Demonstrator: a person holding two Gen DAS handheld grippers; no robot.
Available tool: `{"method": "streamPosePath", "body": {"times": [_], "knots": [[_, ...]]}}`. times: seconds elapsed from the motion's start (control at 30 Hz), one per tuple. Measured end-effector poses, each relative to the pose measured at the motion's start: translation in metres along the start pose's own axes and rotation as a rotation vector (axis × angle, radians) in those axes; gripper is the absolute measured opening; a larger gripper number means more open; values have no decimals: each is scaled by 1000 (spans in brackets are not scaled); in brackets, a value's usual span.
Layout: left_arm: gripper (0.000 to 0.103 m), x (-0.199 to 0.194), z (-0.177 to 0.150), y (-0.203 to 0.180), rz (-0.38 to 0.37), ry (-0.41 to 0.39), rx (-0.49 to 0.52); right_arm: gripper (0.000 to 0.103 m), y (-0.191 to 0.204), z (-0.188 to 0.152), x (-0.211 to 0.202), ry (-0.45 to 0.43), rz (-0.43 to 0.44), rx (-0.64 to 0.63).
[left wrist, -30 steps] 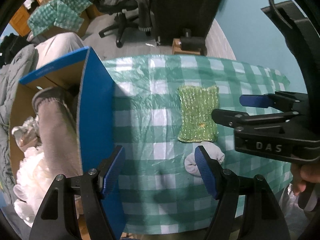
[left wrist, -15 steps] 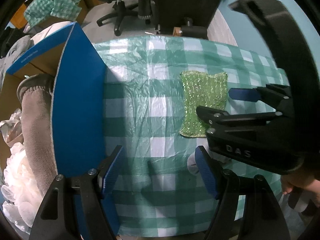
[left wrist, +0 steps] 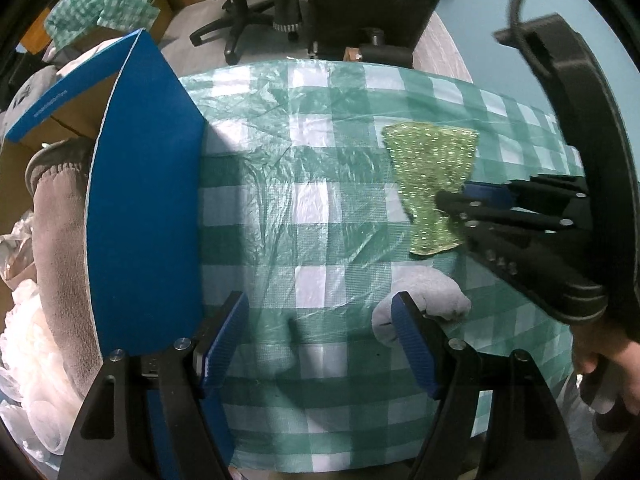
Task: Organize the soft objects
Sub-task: 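Grasp the green glittery scrubber with the right tool while the left tool grasps the grey sock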
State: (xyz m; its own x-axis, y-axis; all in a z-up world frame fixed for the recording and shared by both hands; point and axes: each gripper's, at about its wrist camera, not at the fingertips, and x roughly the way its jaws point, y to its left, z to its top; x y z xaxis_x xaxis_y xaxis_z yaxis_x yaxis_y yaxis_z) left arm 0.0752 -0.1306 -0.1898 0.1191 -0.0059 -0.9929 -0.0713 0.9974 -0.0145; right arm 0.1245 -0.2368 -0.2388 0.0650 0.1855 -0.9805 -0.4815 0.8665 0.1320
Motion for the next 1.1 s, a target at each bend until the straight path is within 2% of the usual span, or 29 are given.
{"method": "streamPosePath", "body": {"times": [0.1,0.2,0.37,0.6,0.7,0.77,0.87,0.93,1.1], "knots": [[75,-1,-1,-3,-12,-2,14,15,-10,-5,-3,-3,-1,20],[81,-3,-2,-5,-31,-7,28,15,-19,-15,-9,-2,-3,40],[82,-6,-6,-17,-70,-6,78,15,-36,-35,-16,12,0,61],[82,0,-6,-35,-87,10,147,15,-58,-65,-18,43,-8,81],[88,3,-8,-42,-97,15,179,16,-68,-78,-21,52,-12,102],[88,5,-8,-47,-99,16,201,20,-75,-84,-22,54,-5,124],[88,10,-8,-53,-88,27,224,37,-86,-88,-24,46,26,175],[88,13,-8,-55,-76,33,230,53,-94,-90,-26,35,39,216],[88,29,-6,-62,-35,42,245,64,-104,-93,-36,3,52,286]]}}
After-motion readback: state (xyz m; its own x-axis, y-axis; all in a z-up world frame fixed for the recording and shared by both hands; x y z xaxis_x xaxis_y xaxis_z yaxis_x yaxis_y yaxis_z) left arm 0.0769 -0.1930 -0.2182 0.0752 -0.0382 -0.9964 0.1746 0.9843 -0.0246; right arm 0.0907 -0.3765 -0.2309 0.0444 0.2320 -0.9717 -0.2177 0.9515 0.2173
